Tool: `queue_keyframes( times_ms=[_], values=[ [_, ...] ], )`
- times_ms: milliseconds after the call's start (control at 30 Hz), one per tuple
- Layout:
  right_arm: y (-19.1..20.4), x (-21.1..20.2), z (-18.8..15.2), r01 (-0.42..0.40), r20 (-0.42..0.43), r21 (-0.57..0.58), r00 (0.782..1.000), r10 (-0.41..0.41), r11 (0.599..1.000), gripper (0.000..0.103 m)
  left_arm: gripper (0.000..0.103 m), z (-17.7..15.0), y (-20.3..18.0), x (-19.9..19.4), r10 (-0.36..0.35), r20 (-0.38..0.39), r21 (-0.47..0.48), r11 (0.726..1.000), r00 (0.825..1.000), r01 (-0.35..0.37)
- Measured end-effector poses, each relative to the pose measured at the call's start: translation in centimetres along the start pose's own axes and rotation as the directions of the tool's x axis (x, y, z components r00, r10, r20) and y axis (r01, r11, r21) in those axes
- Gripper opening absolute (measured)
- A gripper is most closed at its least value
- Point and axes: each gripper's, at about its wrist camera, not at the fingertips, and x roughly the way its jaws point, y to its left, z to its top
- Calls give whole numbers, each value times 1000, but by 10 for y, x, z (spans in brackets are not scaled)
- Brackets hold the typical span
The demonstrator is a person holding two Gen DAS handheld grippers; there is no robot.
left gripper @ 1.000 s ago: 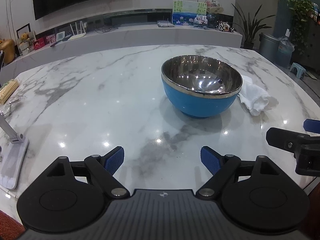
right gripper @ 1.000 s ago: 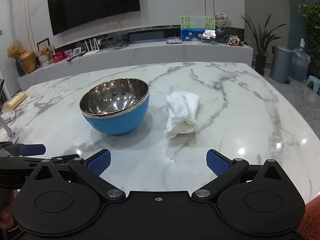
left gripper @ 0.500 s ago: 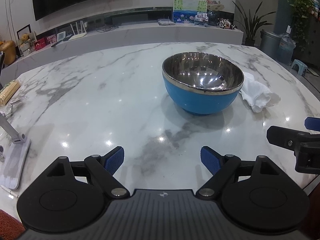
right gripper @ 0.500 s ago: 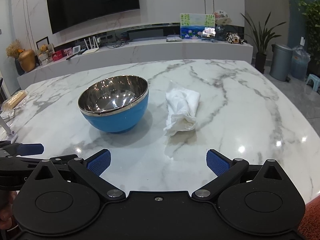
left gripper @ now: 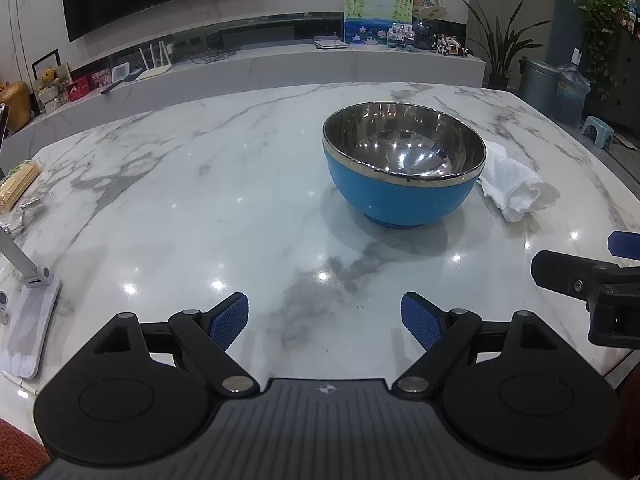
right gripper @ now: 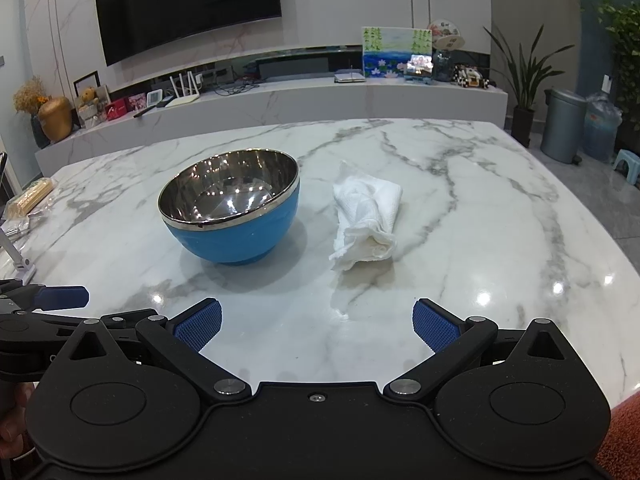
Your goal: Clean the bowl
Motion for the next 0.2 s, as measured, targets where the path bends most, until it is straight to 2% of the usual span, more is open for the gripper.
queue_keyframes(
  times_ms=[200],
  values=[
    [0,-1,0,0,-1,-1,1000,0,1000,102,84,-1,0,-1,1,8,3,1000,1000,-1]
  ],
)
